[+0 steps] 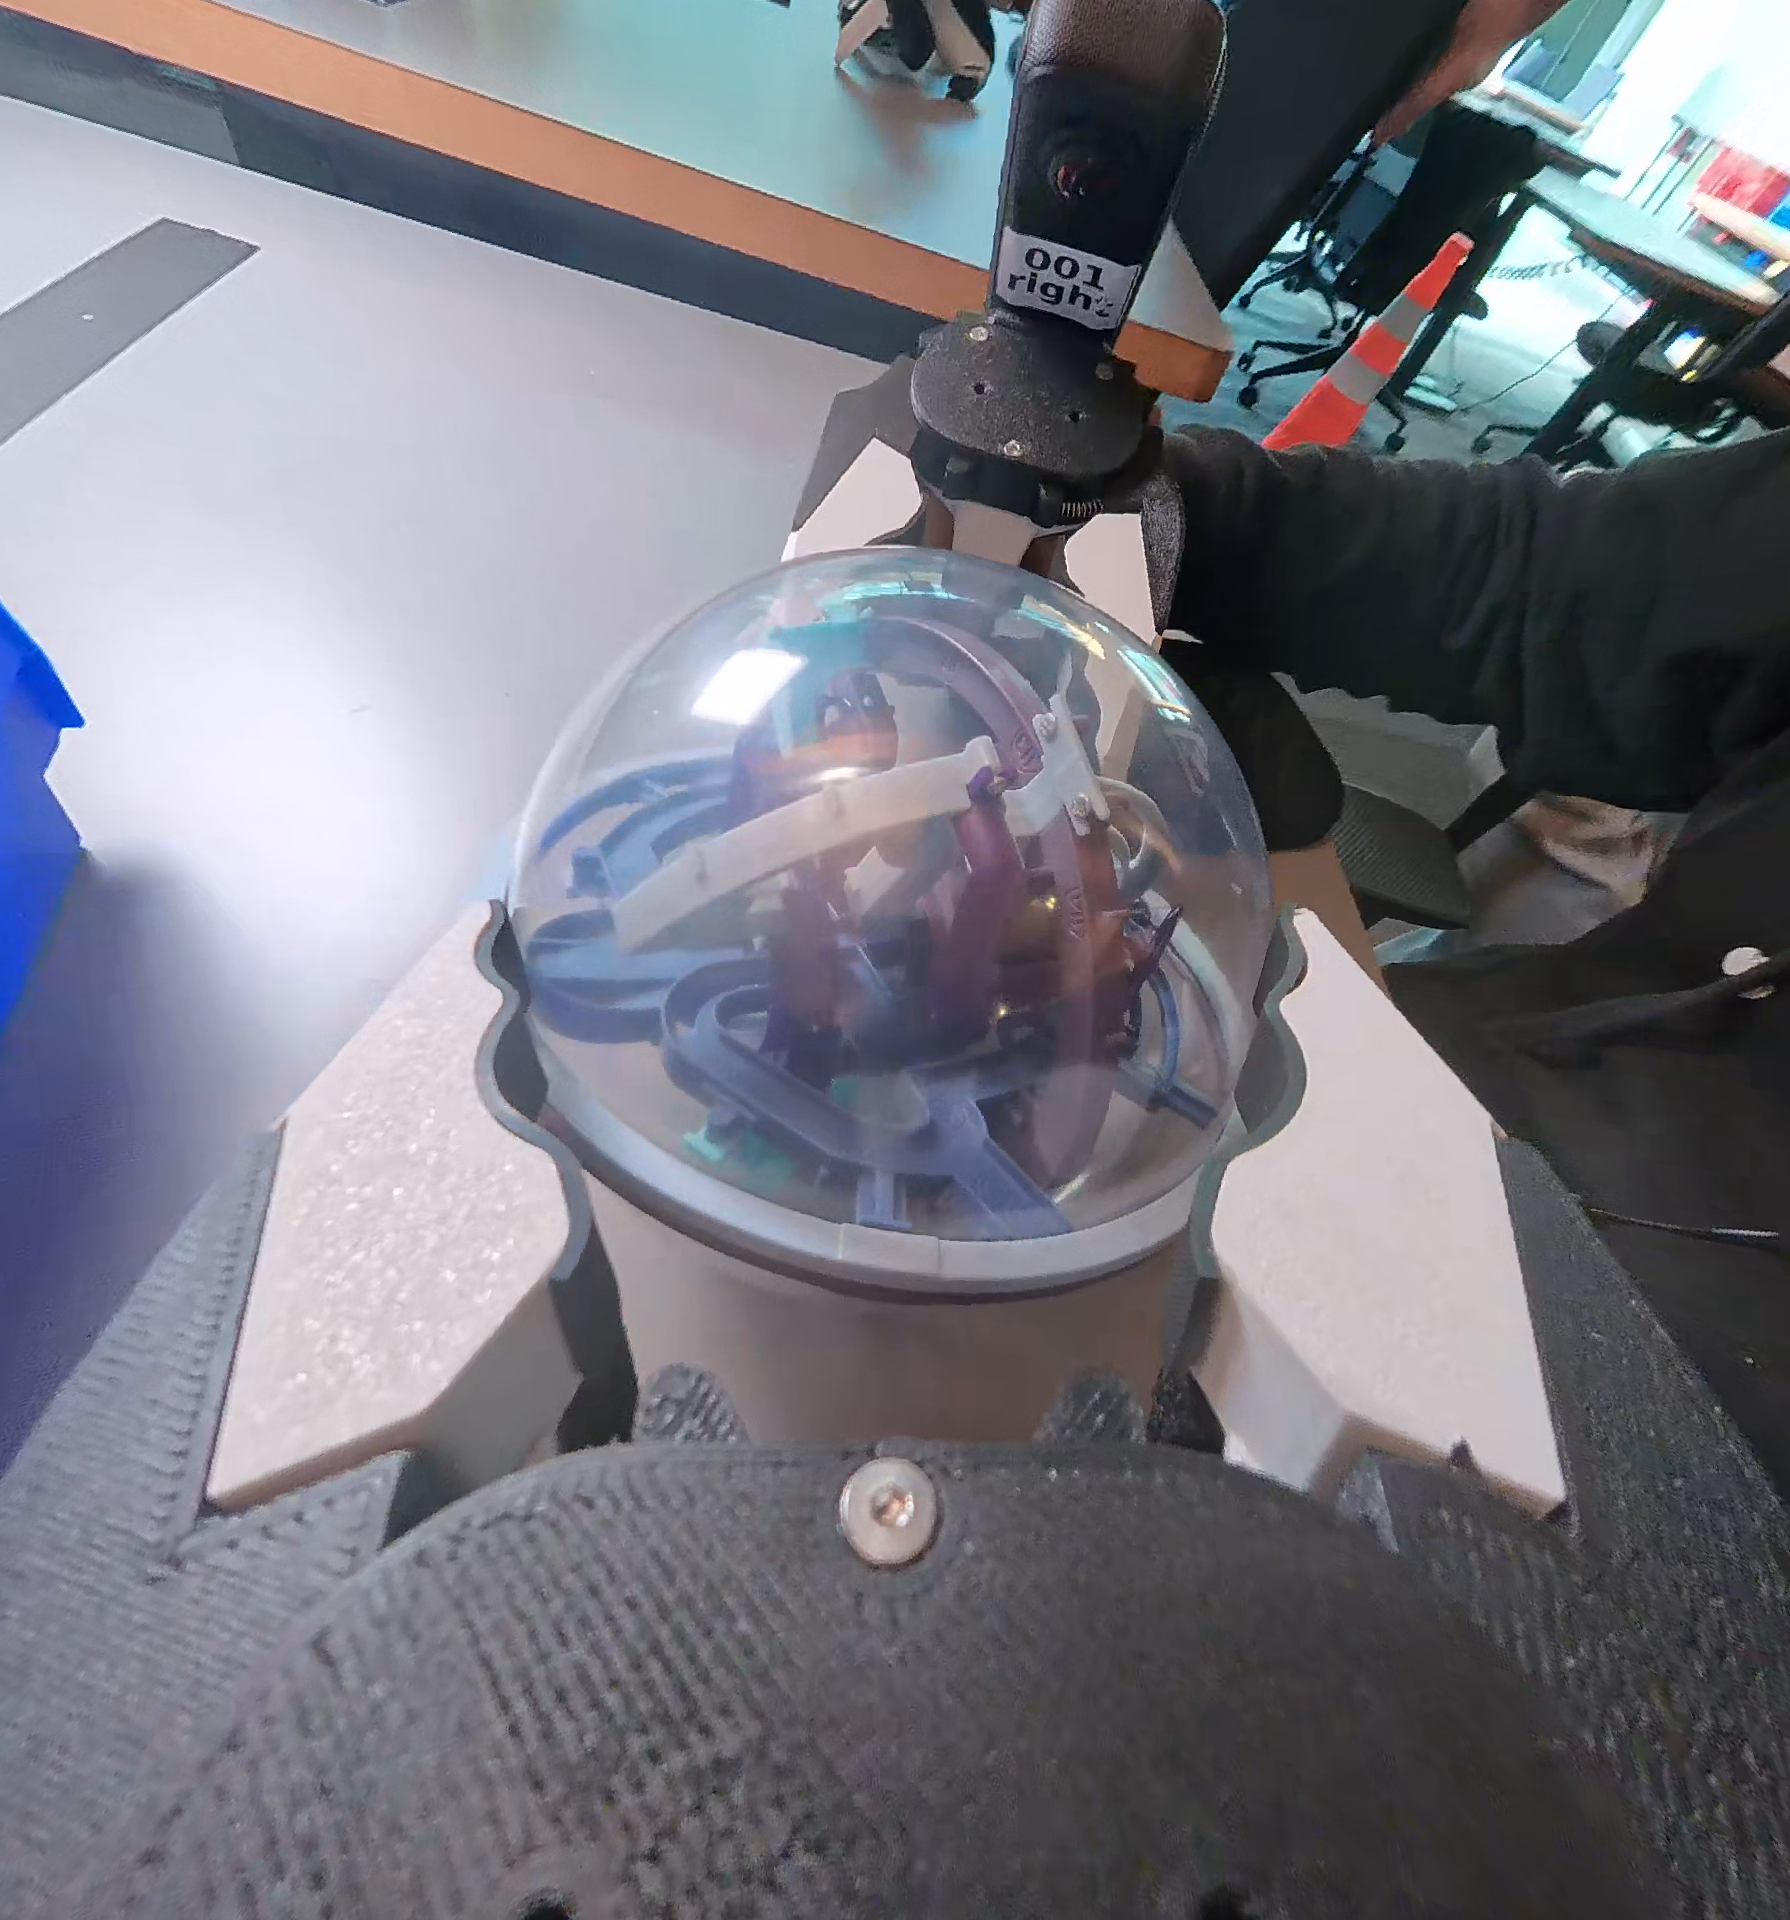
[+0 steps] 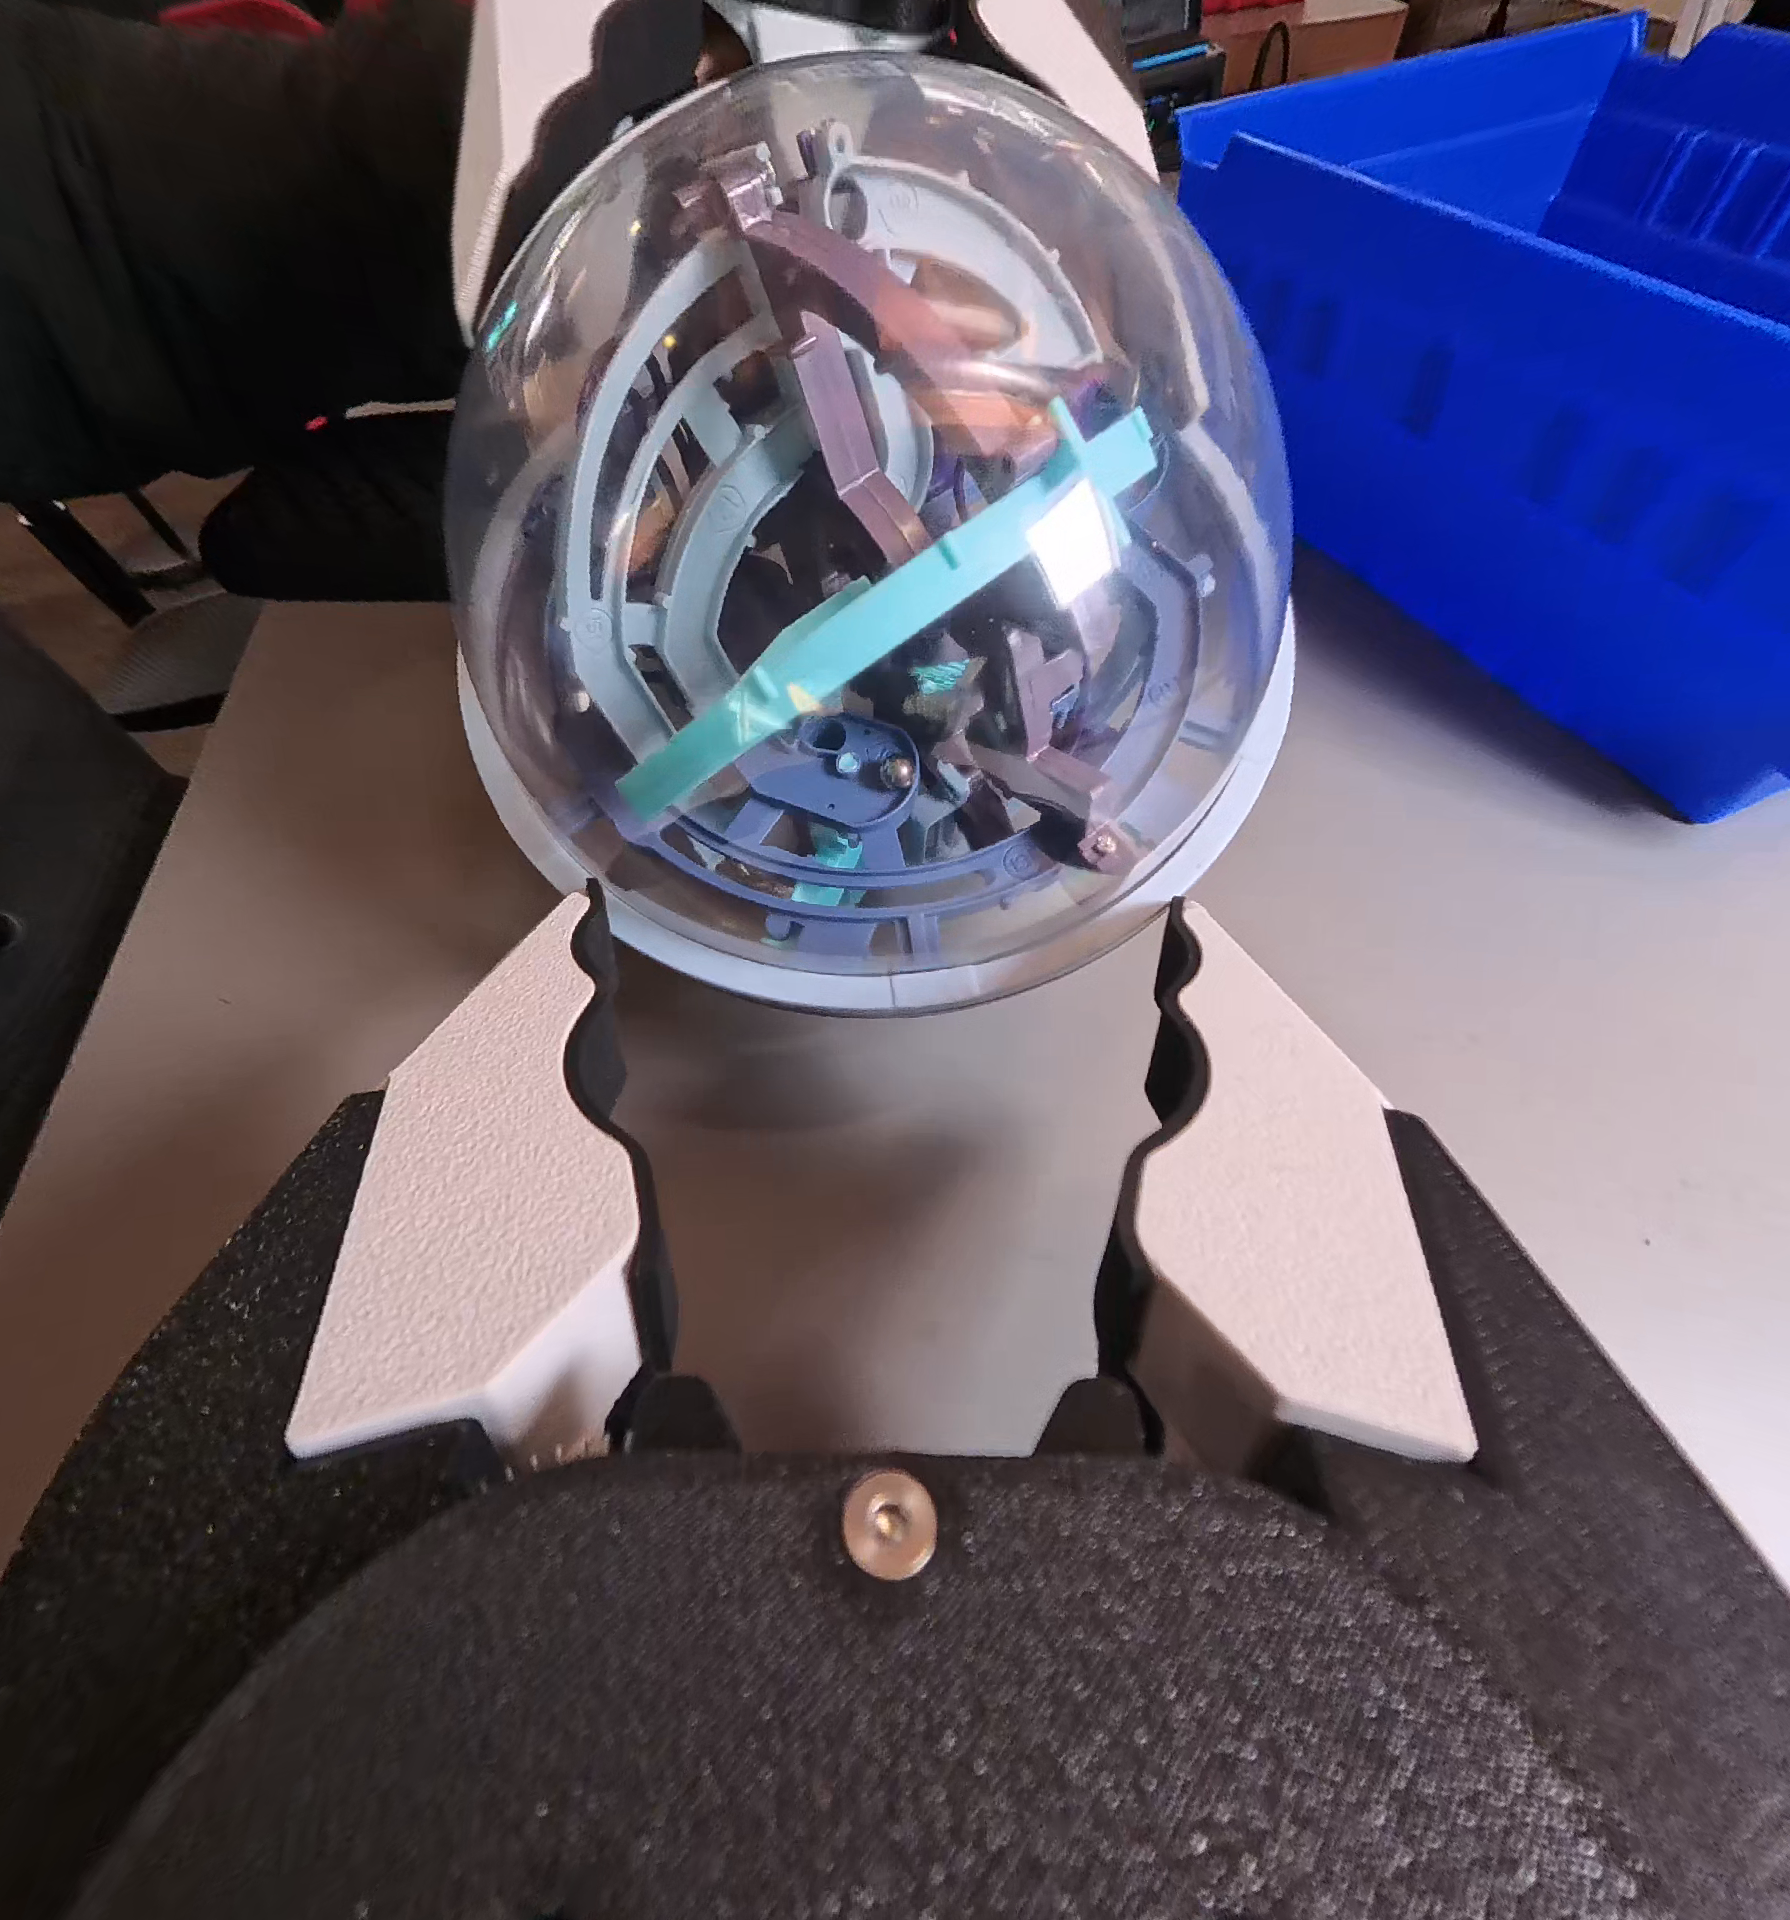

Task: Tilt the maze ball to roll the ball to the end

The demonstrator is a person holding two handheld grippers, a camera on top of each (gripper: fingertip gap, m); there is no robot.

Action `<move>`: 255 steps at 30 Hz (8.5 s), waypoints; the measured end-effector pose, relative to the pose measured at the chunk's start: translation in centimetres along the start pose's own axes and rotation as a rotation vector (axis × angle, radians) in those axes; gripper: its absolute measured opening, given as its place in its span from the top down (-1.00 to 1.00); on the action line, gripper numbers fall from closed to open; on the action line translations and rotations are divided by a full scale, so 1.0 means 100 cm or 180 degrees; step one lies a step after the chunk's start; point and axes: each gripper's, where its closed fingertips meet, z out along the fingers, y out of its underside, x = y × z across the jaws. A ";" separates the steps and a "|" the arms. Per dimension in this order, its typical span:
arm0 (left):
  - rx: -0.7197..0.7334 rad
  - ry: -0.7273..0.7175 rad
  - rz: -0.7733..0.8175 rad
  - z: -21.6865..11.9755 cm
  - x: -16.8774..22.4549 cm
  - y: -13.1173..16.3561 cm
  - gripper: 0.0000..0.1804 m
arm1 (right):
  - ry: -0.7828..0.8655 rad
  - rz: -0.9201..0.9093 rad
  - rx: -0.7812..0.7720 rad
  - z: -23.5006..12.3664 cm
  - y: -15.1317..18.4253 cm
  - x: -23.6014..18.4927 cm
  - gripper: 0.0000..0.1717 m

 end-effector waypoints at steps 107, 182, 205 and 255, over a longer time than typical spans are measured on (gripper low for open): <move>0.0249 -0.0222 0.0114 -0.030 -0.001 0.039 -0.46 | 0.1312 -0.1570 -0.0547 0.005 0.006 -0.015 0.88; 0.0153 -0.0185 -0.1008 -0.027 -0.032 -0.006 -0.40 | 0.1114 -0.1149 -0.0554 0.017 0.014 -0.004 0.92; 0.0324 -0.0568 -0.1211 -0.031 -0.043 -0.015 -0.32 | 0.2520 0.0313 0.0604 0.002 -0.044 -0.022 1.00; 0.0181 -0.0825 -0.0714 -0.021 -0.031 -0.043 -0.20 | 0.1336 -0.0102 -0.0237 -0.002 0.008 0.011 0.94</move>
